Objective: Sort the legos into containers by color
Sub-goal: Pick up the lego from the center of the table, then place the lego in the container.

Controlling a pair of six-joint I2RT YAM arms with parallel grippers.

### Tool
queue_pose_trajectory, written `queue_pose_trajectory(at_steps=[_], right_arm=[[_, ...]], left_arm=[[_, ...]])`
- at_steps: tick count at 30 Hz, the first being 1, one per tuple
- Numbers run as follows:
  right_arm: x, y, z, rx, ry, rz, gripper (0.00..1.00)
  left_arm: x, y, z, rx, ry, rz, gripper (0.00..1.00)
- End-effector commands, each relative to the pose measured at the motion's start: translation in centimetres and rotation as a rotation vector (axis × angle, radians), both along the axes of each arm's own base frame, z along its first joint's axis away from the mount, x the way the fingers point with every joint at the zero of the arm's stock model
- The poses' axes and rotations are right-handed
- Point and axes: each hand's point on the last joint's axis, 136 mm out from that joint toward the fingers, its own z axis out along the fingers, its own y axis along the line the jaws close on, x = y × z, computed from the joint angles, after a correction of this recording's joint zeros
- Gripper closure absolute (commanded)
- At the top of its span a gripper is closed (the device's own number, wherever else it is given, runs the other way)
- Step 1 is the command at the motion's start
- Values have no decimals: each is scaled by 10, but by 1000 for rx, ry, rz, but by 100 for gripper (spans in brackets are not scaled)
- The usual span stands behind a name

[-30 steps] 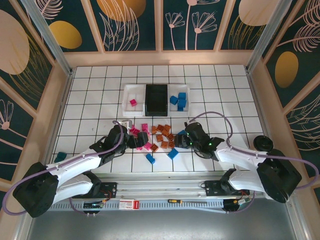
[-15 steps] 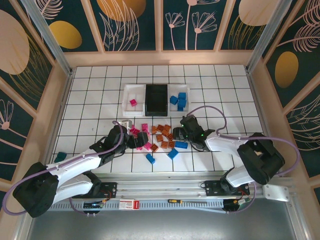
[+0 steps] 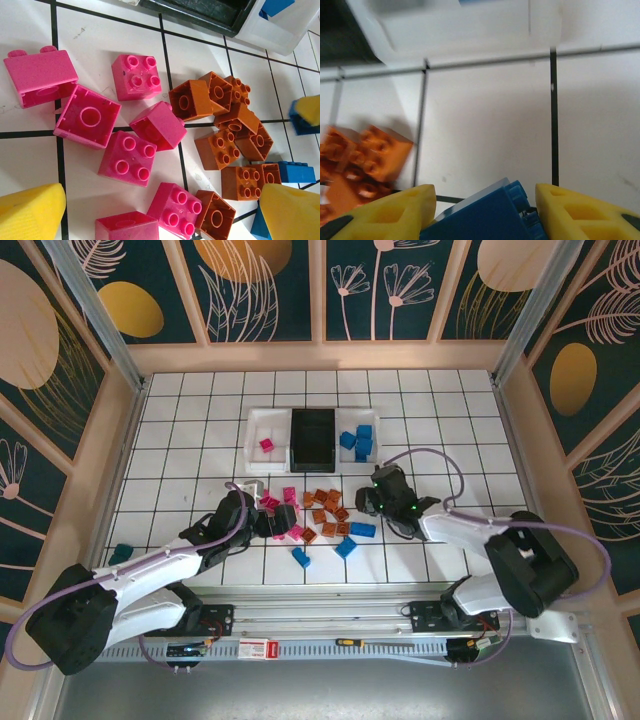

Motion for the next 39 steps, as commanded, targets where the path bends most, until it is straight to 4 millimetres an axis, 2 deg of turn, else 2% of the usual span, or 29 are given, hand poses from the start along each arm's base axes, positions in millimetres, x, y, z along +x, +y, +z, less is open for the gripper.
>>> queue_pose_trajectory(at_steps=[1, 3, 7, 9, 12, 16, 18, 20, 23, 27, 31, 33, 36, 39], right_arm=[[15, 6, 54, 51, -121, 20, 63], [29, 10, 78, 61, -169, 30, 63], [68, 17, 93, 50, -203, 19, 62], [89, 25, 92, 45, -206, 18, 62], [123, 23, 81, 35, -188, -12, 62], [154, 28, 66, 27, -162, -25, 57], [164, 31, 59, 30, -148, -26, 52], [172, 36, 58, 40, -148, -14, 40], [174, 44, 73, 79, -174, 10, 32], [167, 44, 98, 114, -218, 17, 30], [153, 40, 111, 126, -239, 19, 30], [142, 40, 114, 139, -244, 28, 30], [126, 41, 116, 151, -254, 40, 30], [114, 42, 115, 155, -254, 50, 31]], left_arm=[[2, -2, 7, 5, -28, -12, 1], [4, -1, 9, 11, -36, -3, 1], [6, 1, 13, 14, -44, 9, 1], [7, 3, 14, 26, -43, 16, 1], [6, 7, 19, 42, -50, 28, 1], [6, 17, 26, 61, -67, 59, 1], [5, 22, 27, 73, -71, 75, 1], [5, 25, 29, 81, -77, 85, 1], [5, 27, 29, 94, -79, 83, 1], [5, 26, 25, 118, -71, 70, 1], [7, 26, 19, 148, -62, 62, 2], [11, 30, 16, 180, -58, 86, 7], [24, 37, 14, 254, -67, 135, 22], [41, 32, 12, 282, -72, 130, 24]])
